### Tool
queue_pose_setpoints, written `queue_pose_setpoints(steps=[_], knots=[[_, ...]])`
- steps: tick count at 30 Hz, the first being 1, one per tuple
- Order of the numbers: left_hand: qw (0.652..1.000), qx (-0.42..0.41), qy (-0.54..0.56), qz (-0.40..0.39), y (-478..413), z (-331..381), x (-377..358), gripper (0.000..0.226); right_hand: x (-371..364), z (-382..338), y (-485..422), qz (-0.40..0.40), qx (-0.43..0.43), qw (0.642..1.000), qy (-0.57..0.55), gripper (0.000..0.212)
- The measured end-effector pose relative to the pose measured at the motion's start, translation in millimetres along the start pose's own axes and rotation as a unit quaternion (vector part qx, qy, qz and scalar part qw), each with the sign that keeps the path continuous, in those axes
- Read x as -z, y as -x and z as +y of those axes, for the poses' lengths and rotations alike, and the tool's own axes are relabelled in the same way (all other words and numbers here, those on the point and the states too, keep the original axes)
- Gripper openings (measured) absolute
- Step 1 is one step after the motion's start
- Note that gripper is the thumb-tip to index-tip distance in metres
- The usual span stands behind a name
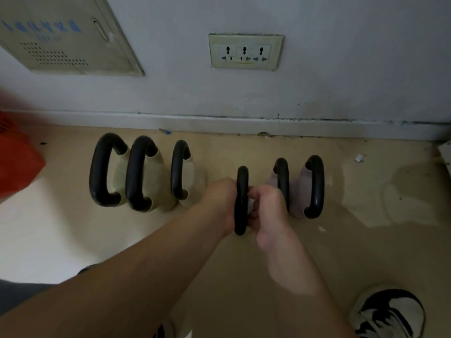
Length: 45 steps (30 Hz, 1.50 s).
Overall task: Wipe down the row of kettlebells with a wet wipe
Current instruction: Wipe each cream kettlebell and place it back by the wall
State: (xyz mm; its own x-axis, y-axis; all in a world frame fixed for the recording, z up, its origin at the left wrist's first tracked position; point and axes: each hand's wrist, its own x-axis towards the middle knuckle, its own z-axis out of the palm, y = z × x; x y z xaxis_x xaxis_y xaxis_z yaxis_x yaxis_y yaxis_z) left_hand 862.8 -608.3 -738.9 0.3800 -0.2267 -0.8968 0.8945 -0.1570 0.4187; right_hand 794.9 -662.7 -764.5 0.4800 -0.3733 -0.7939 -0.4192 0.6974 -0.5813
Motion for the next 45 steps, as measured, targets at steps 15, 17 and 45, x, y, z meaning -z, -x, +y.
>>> queue_pose_setpoints(steps=[15,17,45], knots=[[0.971,-0.169,-0.159,0.059,-25.0,25.2,47.1,0.026,-46.0,-32.8,-4.4,0.123,0.231,0.935,0.238,0.017],[0.971,-0.174,-0.128,0.098,-14.7,37.4,83.4,0.022,-66.8,-27.4,3.3,0.116,0.276,0.918,0.260,0.040],[0.752,-0.398,-0.452,0.269,-67.6,101.6,123.0,0.026,-118.8,27.9,-32.9,-0.098,0.052,0.985,0.130,0.029]])
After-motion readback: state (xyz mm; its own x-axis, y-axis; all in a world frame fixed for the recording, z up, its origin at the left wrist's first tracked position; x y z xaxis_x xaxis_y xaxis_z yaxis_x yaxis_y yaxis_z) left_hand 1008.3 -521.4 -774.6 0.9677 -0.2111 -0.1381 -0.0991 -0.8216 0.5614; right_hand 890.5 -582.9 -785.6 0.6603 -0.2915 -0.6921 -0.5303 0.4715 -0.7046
